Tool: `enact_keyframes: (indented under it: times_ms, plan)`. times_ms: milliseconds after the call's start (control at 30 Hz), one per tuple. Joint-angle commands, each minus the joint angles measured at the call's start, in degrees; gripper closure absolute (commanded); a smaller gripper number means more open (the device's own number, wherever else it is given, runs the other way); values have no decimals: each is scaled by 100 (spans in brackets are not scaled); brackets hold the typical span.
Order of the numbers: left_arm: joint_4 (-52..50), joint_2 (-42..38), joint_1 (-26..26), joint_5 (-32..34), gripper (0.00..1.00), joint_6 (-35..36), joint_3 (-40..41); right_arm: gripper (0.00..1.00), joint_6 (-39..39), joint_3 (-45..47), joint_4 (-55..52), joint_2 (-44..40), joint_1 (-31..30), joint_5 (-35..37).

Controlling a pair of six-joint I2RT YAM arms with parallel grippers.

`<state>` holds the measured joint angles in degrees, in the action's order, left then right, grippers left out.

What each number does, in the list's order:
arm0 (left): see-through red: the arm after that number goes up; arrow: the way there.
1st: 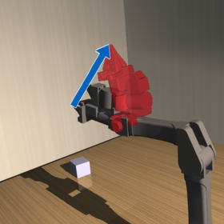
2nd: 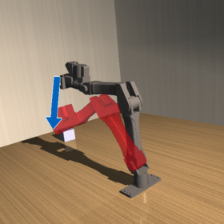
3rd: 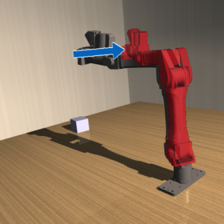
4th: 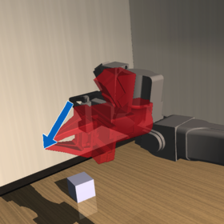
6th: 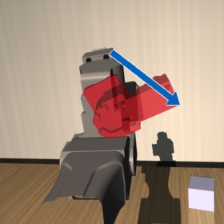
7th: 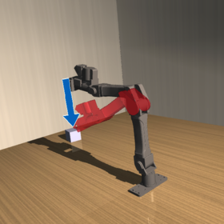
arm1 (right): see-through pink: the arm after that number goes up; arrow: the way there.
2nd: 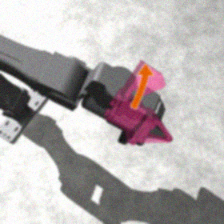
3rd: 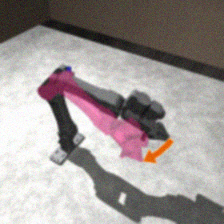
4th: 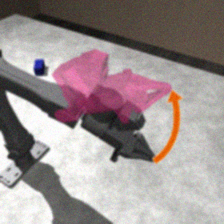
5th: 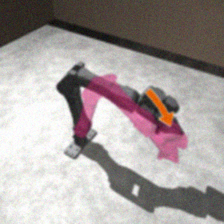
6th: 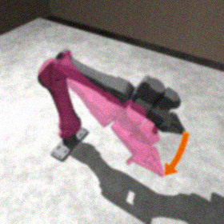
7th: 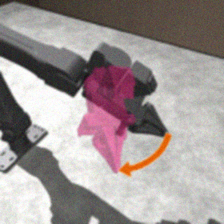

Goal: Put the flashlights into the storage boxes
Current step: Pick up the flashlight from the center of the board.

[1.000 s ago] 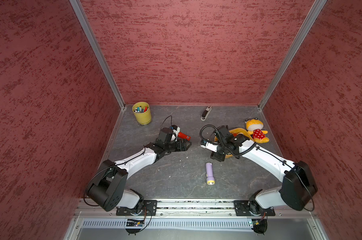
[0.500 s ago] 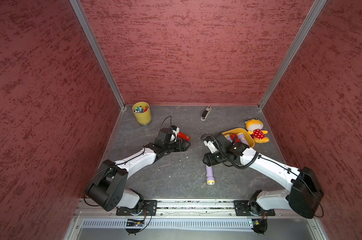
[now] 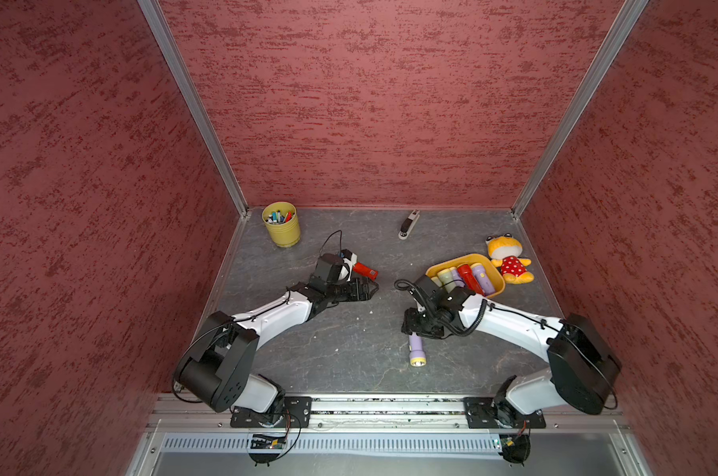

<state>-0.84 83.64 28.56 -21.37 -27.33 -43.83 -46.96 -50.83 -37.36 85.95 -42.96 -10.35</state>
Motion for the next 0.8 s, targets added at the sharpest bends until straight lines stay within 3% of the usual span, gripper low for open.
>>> enact_keyframes:
  times_ms: [0,533,633,767]
  plan:
    - [23,-91,-43,18,10,105,-132,39,-271,-53,149,135,-37,7]
    - [31,-163,-43,62,10,123,-98,43,-260,-78,218,483,-52,24]
    - [39,-163,-43,54,10,119,-94,47,-287,-38,277,539,-66,2]
    - [113,-181,-43,38,10,114,-47,64,-345,55,410,551,-72,66]
